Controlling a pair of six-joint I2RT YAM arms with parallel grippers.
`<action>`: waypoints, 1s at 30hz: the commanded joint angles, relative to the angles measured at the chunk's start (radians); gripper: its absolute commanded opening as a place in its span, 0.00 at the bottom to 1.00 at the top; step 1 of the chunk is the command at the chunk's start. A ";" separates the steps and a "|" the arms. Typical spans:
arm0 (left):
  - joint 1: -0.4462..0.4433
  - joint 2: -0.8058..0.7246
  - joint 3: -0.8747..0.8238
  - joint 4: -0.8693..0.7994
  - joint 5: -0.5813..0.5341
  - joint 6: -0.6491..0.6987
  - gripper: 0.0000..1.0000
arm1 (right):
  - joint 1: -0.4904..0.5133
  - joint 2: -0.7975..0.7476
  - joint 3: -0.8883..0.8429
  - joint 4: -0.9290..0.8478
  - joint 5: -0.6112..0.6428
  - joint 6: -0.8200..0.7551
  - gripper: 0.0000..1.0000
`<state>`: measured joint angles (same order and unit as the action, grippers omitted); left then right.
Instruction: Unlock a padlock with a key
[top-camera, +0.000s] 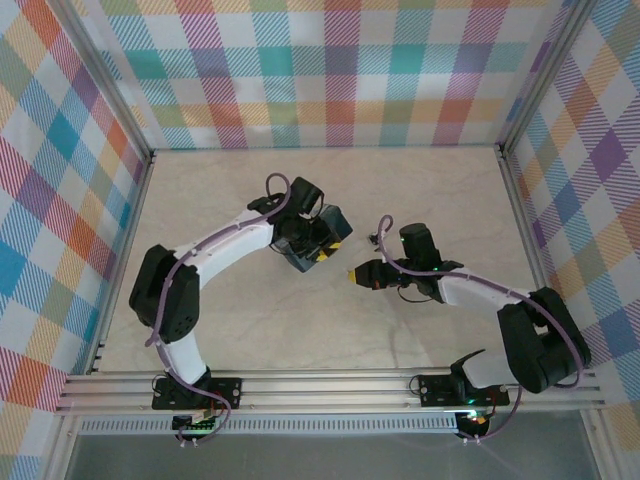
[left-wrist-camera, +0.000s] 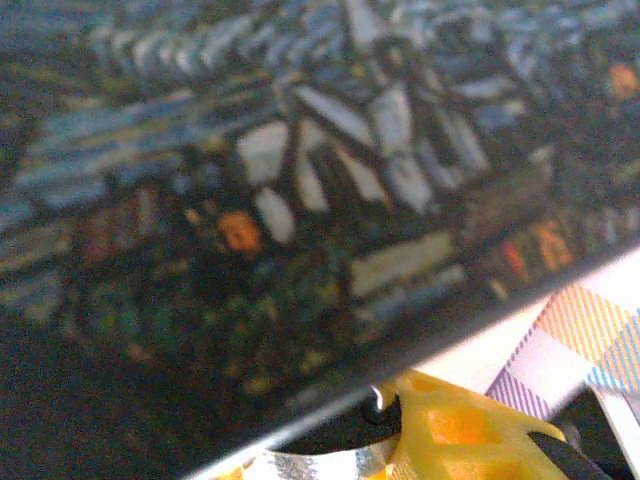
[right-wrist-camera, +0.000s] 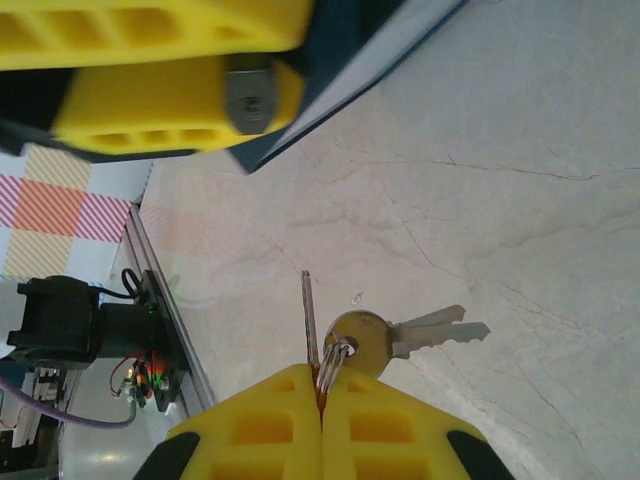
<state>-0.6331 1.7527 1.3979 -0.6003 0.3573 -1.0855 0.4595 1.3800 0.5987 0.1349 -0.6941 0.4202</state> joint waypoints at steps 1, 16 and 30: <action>0.014 -0.060 -0.022 0.005 0.039 -0.017 0.14 | 0.000 0.011 0.038 0.095 -0.055 -0.031 0.00; 0.032 -0.105 -0.059 0.043 0.046 -0.039 0.13 | 0.019 0.037 0.113 0.111 -0.103 -0.019 0.00; 0.030 -0.124 -0.085 0.085 0.055 -0.073 0.12 | 0.027 0.089 0.135 0.134 -0.093 -0.009 0.00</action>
<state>-0.6060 1.6814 1.3243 -0.5694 0.3851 -1.1393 0.4786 1.4521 0.7002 0.2417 -0.7685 0.4175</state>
